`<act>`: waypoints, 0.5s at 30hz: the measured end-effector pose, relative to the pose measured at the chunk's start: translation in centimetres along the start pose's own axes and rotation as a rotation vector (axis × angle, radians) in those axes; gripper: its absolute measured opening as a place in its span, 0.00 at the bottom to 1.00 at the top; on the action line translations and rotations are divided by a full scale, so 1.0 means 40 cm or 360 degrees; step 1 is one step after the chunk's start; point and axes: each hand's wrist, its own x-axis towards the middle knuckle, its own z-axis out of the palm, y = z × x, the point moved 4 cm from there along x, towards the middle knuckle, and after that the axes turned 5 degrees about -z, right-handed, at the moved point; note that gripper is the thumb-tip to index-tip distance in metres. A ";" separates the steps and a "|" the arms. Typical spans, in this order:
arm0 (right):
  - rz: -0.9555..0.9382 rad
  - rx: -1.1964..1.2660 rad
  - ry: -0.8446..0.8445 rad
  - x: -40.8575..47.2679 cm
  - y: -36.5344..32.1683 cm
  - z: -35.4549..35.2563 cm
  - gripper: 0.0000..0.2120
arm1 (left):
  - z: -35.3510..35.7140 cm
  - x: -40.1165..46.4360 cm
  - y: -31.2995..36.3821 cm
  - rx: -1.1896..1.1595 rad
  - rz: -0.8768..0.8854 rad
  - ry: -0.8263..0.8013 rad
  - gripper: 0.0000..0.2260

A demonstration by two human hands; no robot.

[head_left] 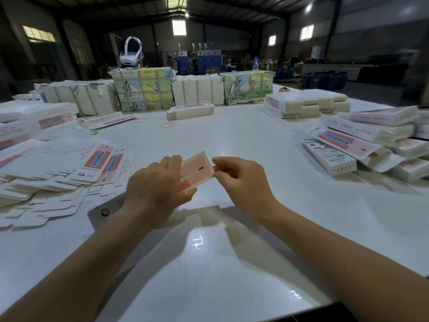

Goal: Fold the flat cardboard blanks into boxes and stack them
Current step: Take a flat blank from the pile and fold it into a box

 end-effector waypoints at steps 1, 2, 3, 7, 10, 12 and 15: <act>0.0001 0.0046 -0.0024 0.000 -0.002 0.001 0.16 | -0.003 0.000 -0.006 0.0000 0.0015 -0.0024 0.24; -0.0032 0.0060 -0.0059 0.001 -0.006 0.001 0.18 | -0.005 0.001 -0.012 -0.0008 0.0033 -0.0053 0.23; -0.0126 -0.0004 -0.0101 0.001 -0.012 0.001 0.21 | -0.005 0.003 -0.015 -0.0030 0.0055 -0.0094 0.23; -0.0731 -0.0718 -0.0478 -0.012 -0.030 0.028 0.41 | -0.002 0.004 -0.018 -0.0262 0.0202 -0.0305 0.24; -0.0925 -0.0901 -0.0622 -0.021 -0.028 0.041 0.34 | 0.016 -0.010 -0.028 -0.0394 0.0297 -0.0517 0.24; -0.0930 -0.0929 -0.0625 -0.021 -0.023 0.046 0.30 | 0.020 -0.009 -0.033 -0.0442 0.0343 -0.0520 0.24; -0.0699 -0.0884 -0.0455 -0.003 -0.008 0.024 0.27 | 0.022 0.006 -0.025 -0.0341 0.0526 -0.0070 0.28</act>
